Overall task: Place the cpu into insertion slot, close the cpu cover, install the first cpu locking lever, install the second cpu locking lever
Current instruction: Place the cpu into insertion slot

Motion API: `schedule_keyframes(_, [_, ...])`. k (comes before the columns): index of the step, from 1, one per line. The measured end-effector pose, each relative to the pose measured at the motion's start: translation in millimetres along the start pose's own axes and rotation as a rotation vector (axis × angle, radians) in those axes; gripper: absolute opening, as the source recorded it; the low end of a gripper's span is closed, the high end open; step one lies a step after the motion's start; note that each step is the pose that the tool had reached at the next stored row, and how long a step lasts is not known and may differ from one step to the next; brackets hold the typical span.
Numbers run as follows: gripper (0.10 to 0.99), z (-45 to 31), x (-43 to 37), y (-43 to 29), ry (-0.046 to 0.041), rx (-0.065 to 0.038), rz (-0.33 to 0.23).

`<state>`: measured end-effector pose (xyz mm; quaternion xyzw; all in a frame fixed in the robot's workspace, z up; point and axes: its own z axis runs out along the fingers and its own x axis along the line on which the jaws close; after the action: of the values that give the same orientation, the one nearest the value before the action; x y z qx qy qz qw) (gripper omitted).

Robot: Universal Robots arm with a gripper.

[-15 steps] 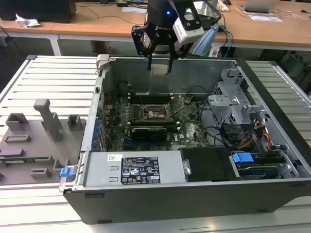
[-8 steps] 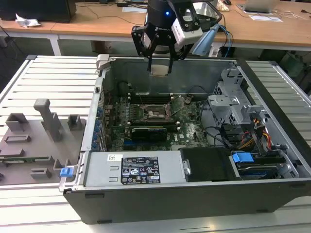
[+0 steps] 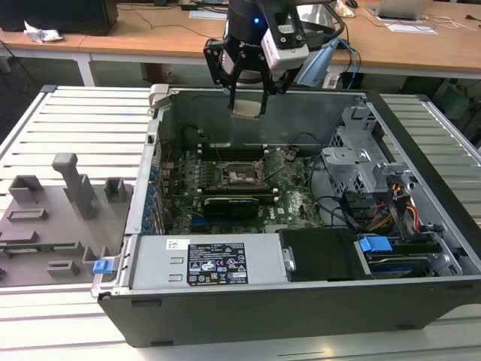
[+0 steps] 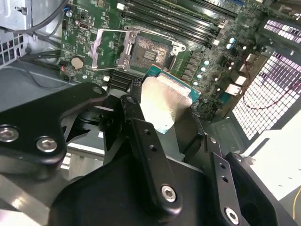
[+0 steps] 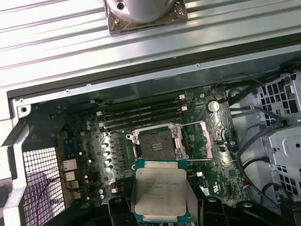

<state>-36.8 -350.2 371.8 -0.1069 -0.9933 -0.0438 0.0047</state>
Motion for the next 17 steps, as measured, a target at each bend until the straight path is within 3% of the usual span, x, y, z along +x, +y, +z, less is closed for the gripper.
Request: schedule_keyframes(17, [0.529, 0.3, 0.0, 0.0, -0.0094, -0.002, 0.108])
